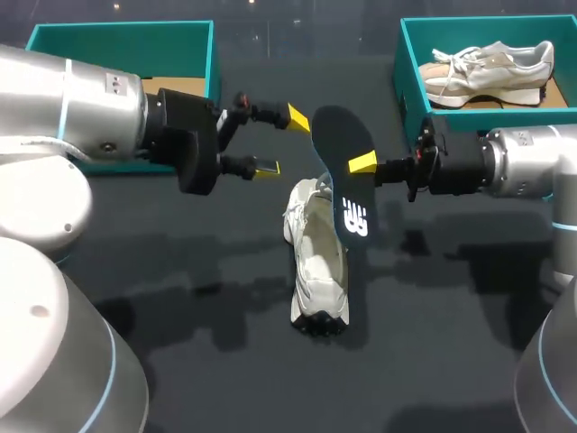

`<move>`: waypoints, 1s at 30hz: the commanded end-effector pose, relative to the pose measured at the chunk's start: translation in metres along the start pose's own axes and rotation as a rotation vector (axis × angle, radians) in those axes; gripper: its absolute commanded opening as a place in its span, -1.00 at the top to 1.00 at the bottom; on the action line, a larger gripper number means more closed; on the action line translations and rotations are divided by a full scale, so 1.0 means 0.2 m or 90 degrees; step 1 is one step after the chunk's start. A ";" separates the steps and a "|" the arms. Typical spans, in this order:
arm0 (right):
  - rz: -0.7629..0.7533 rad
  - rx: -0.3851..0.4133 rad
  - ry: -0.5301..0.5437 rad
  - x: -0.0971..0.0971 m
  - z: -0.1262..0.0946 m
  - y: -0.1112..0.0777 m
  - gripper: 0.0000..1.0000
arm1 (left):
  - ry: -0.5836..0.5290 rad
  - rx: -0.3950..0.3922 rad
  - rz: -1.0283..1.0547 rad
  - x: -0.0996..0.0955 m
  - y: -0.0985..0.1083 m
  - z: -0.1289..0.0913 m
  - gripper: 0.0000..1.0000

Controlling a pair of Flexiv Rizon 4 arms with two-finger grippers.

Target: Take the shoe out of the shoebox, open the shoe tongue, remove and reinsert the insole, then place the shoe into the shoebox

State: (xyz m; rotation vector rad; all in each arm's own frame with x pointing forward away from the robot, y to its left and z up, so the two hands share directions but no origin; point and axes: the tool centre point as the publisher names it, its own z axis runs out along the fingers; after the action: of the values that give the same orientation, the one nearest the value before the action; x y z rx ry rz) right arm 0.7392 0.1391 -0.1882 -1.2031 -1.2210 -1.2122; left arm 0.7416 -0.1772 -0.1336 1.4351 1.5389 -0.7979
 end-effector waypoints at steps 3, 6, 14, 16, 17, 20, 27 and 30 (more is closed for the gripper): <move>0.000 0.000 -0.002 0.00 0.00 -0.01 1.00 | 0.028 0.011 -0.009 -0.07 0.09 0.04 -1.00; 0.000 0.000 -0.002 0.00 0.00 -0.01 1.00 | 0.069 0.025 -0.015 -0.11 0.15 0.06 -1.00; 0.000 0.000 -0.002 0.00 0.00 -0.01 1.00 | 0.301 0.044 -0.036 -0.21 0.25 0.09 -1.00; 0.000 0.000 -0.002 0.00 0.00 -0.01 1.00 | 0.357 -0.005 -0.012 -0.22 0.25 0.10 -1.00; 0.000 0.000 -0.002 0.00 0.00 -0.01 1.00 | 0.357 -0.005 -0.012 -0.22 0.25 0.10 -1.00; 0.000 0.000 -0.002 0.00 0.00 -0.01 1.00 | 0.357 -0.005 -0.012 -0.22 0.25 0.10 -1.00; 0.000 0.000 -0.002 0.00 0.00 -0.01 1.00 | 0.365 -0.008 -0.016 -0.24 0.25 0.10 -1.00; 0.000 0.000 -0.002 0.00 0.00 -0.01 1.00 | 0.403 0.000 -0.024 -0.30 0.26 0.10 -1.00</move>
State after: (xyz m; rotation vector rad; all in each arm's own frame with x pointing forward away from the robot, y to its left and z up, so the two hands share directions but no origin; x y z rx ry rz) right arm 0.7394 0.1391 -0.1881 -1.2029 -1.2213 -1.2120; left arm 0.7915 -0.2103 -0.0908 1.6572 1.8905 -0.5105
